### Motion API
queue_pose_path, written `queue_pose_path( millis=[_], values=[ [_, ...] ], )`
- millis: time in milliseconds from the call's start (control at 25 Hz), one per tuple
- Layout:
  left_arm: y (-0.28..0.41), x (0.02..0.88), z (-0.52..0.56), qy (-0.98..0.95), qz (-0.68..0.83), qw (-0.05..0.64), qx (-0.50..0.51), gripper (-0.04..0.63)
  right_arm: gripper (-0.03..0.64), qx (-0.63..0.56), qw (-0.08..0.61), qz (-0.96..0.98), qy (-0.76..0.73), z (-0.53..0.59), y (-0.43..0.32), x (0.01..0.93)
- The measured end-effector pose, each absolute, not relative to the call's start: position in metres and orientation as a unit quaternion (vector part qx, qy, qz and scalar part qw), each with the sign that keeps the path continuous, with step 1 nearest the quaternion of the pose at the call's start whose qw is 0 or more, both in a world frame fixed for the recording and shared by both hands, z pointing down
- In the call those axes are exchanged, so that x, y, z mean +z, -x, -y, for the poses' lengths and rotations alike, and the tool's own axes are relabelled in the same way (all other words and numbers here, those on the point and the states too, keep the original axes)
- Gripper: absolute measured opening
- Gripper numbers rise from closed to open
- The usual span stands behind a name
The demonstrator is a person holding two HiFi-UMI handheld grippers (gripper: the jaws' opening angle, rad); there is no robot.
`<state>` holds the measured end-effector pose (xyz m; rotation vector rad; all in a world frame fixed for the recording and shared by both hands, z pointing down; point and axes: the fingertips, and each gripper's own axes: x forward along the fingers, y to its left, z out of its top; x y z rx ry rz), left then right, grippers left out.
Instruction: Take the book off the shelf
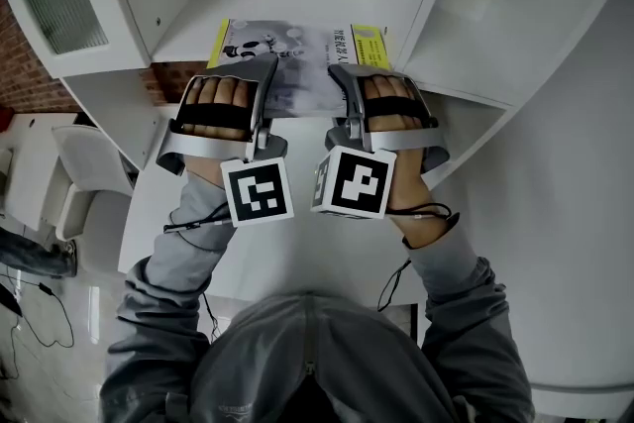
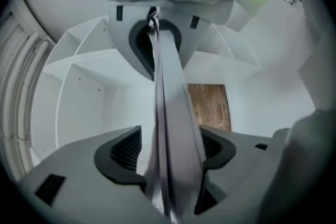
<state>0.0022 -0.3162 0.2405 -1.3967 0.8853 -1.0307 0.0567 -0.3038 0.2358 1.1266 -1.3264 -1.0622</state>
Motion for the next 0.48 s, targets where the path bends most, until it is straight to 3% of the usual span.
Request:
queue_pose_path(
  millis=[200, 320, 480],
  values=[
    [0.003, 0.242, 0.318, 0.599, -0.384, 0.553, -0.434, 0.278, 0.092, -0.451, 0.525, 0.547, -0.470, 0.293, -0.054, 0.234],
    [0.004, 0.241, 0.315, 0.592, -0.391, 0.563, -0.424, 0.122, 0.092, -0.448, 0.528, 0.549, -0.468, 0.290, -0.054, 0.236],
    [0.003, 0.238, 0.315, 0.596, -0.398, 0.561, -0.413, 0.077, 0.091, -0.444, 0.527, 0.556, -0.464, 0.290, -0.055, 0.240]
  ],
)
